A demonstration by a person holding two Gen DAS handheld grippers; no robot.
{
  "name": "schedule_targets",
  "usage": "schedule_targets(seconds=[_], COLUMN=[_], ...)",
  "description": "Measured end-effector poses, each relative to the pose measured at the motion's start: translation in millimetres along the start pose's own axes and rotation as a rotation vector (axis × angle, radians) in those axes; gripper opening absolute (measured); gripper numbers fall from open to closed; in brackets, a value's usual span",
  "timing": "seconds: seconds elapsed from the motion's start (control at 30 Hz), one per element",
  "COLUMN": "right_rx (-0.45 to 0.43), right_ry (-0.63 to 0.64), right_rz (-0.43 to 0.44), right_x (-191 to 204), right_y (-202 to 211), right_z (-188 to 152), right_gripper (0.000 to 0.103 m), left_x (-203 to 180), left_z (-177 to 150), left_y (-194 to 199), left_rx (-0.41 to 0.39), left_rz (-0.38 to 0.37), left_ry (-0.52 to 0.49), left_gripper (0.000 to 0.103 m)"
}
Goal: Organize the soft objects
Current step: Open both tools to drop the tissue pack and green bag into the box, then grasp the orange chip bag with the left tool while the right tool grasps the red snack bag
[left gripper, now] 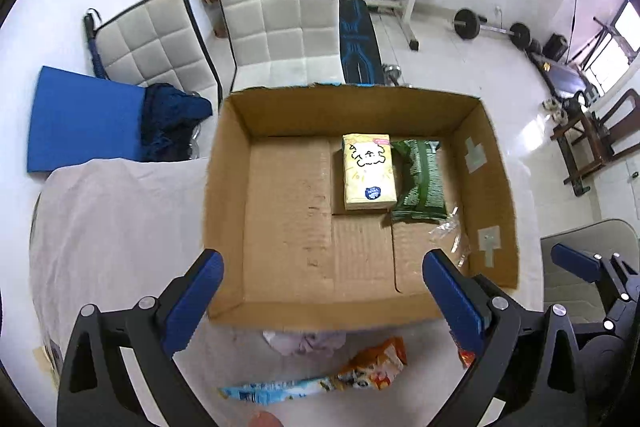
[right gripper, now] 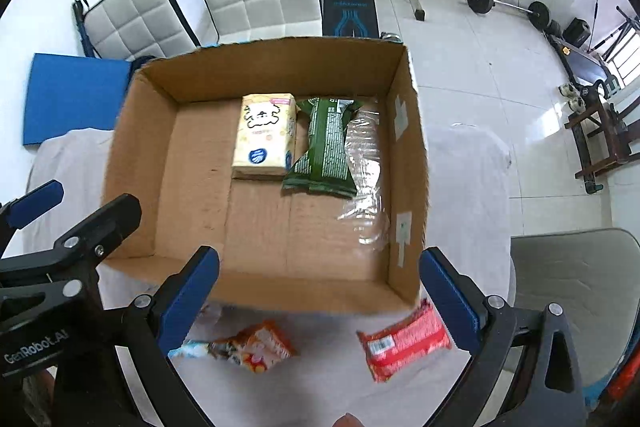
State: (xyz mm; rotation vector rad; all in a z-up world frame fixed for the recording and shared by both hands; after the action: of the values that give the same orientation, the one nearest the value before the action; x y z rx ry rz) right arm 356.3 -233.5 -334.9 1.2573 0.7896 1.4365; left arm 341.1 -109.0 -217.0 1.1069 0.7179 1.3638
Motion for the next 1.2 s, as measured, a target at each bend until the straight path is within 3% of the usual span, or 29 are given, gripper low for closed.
schedule_targets(seconds=[0.3, 0.4, 0.53, 0.67, 0.77, 0.93, 1.07, 1.2], right_rx=[-0.059, -0.059, -0.030, 0.049, 0.108, 0.180, 0.178, 0.185], right_ry=[0.023, 0.005, -0.098, -0.259, -0.368, -0.553, -0.673, -0.710], right_rz=[0.061, 0.072, 0.075, 0.058, 0.036, 0.069, 0.091, 0.090], right_x=[25.8, 22.9, -9.8, -65.1, -101.1, -139.8, -156.4, -160.3], right_y=[57.6, 63.1, 54.5, 20.8, -8.2, -56.3, -85.3, -108.0], right_z=[-32.2, -43.1, -71.0, -113.6, -141.7, -174.4, -183.8, -183.9], right_gripper=[0.102, 0.102, 0.102, 0.102, 0.102, 0.102, 0.102, 0.101], left_x=[10.7, 18.9, 41.5, 45.9, 33.2, 32.0, 40.0, 40.6], left_z=[-19.6, -32.2, -68.9, -121.8, -165.1, -214.3, -235.6, -241.2], left_y=[54.4, 55.9, 30.1, -25.0, -69.5, -118.9, -136.8, -145.2], left_rx=[-0.066, -0.057, 0.044, 0.201, 0.360, 0.557, 0.629, 0.661], left_rz=[-0.005, -0.004, -0.014, -0.005, -0.051, -0.178, -0.208, -0.220], left_ry=[0.037, 0.071, 0.161, 0.189, 0.225, 0.451, 0.578, 0.639], left_gripper=[0.102, 0.102, 0.102, 0.102, 0.102, 0.102, 0.102, 0.102])
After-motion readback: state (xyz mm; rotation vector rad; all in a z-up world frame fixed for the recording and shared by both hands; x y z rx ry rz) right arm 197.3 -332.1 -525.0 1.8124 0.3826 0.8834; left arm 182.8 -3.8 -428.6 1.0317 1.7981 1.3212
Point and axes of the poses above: each gripper's, at about its wrist camera, not at the fingertips, and y roughly against the way its jaws point, x to its left, z to its top, the point moved 10 cm from there along -y, roughly the way its jaws point, and after that the axes turned 14 degrees about z, right-handed, at the moved point
